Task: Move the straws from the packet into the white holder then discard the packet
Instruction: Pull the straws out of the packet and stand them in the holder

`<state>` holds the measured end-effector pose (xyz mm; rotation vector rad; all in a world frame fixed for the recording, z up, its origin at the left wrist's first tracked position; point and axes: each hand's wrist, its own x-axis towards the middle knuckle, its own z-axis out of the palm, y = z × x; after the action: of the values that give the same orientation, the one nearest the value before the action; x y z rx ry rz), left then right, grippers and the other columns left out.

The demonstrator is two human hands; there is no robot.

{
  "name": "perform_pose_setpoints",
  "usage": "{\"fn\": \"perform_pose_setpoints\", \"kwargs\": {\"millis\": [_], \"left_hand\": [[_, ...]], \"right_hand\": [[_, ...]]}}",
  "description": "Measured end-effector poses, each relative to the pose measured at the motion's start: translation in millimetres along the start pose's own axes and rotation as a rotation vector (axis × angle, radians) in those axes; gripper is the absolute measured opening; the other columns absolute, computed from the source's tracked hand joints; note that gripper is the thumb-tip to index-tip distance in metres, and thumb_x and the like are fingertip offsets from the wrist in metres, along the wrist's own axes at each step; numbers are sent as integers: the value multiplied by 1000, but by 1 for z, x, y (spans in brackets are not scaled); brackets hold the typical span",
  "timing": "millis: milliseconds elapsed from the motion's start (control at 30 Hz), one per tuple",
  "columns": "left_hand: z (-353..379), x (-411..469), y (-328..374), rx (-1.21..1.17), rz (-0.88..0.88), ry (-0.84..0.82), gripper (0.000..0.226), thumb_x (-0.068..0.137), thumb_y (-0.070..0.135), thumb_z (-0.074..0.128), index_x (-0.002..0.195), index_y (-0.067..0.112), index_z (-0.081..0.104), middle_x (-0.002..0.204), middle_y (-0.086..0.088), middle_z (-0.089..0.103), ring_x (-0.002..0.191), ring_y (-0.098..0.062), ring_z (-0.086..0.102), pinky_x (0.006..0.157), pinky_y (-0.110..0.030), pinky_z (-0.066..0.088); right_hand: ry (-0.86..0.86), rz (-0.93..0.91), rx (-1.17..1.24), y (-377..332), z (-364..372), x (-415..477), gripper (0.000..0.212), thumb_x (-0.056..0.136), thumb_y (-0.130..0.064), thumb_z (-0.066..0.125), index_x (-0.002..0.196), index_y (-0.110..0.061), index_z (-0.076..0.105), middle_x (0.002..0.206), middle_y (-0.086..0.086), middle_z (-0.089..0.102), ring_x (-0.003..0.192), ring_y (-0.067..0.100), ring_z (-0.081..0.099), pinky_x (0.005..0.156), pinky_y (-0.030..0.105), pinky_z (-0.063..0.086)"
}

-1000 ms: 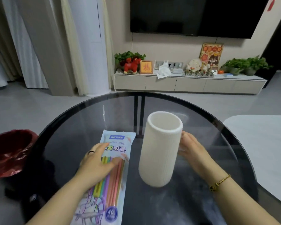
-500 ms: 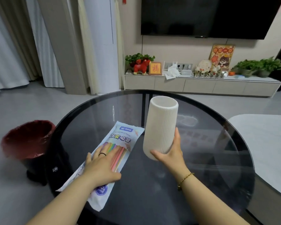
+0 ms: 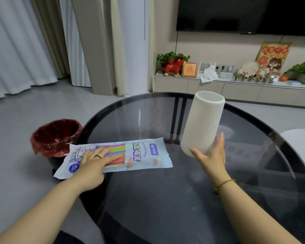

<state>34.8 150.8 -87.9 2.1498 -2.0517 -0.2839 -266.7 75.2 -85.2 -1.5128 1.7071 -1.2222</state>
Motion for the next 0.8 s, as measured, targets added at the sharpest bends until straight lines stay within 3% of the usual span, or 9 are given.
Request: {"fn": "perform_pose_setpoints", "kwargs": {"millis": [67,133,267,333,467,600,667,700,800], "left_hand": [[-3,-1,-6,-74,17,-29,76,76,-4,41,134,42,24,153,11,7,141,-16,-2,115,-38,-6],[-5,-4,-4,-200,11,-25,69,77,5,50,133,39,30,152,9,13,140,-18,4,116,-38,4],[0,-10,21,-321,25,165,51,79,24,61,127,30,46,149,6,25,137,-17,17,113,-31,10],[6,-7,33,-304,46,213,48,82,35,57,128,30,44,149,9,26,138,-14,17,113,-31,8],[16,8,42,-246,37,149,48,88,43,43,133,31,35,150,10,25,139,-9,13,115,-31,3],[22,17,35,-300,97,131,41,91,35,42,132,31,38,148,12,29,139,-4,11,113,-27,-5],[19,18,29,-367,121,133,38,91,27,45,129,30,43,147,12,32,138,-3,13,111,-24,-6],[17,20,27,-378,127,136,38,90,23,46,127,30,45,146,12,32,138,-3,13,111,-24,-7],[12,22,28,-345,131,165,40,87,14,49,124,31,49,146,12,32,140,-7,10,112,-28,-8]], "right_hand": [[176,16,68,0,-1,-18,69,78,-20,68,133,-8,30,136,15,40,125,30,37,106,44,30],[303,-35,183,-3,0,-42,17,83,-8,58,93,-15,46,94,11,51,87,23,51,83,32,44],[96,-9,237,-14,22,-61,32,83,3,51,64,-20,42,62,-5,45,58,11,42,50,5,36],[-115,45,200,-23,38,-57,13,84,0,49,83,-11,55,79,-3,55,77,15,48,62,9,35],[-336,236,158,-36,64,-40,40,88,-5,42,127,-5,42,124,9,49,111,21,48,82,24,36],[-422,434,337,-39,72,-30,26,85,2,35,65,-12,44,81,24,48,68,25,42,57,25,37],[-449,474,406,-33,68,-31,23,85,5,36,72,-14,31,79,39,45,61,27,46,51,22,40],[-496,492,445,-33,64,-33,22,87,4,39,87,26,38,77,33,57,55,26,55,47,21,46],[-657,520,537,-32,56,-42,22,88,0,47,68,-6,51,62,7,69,42,10,62,39,17,49]]}}
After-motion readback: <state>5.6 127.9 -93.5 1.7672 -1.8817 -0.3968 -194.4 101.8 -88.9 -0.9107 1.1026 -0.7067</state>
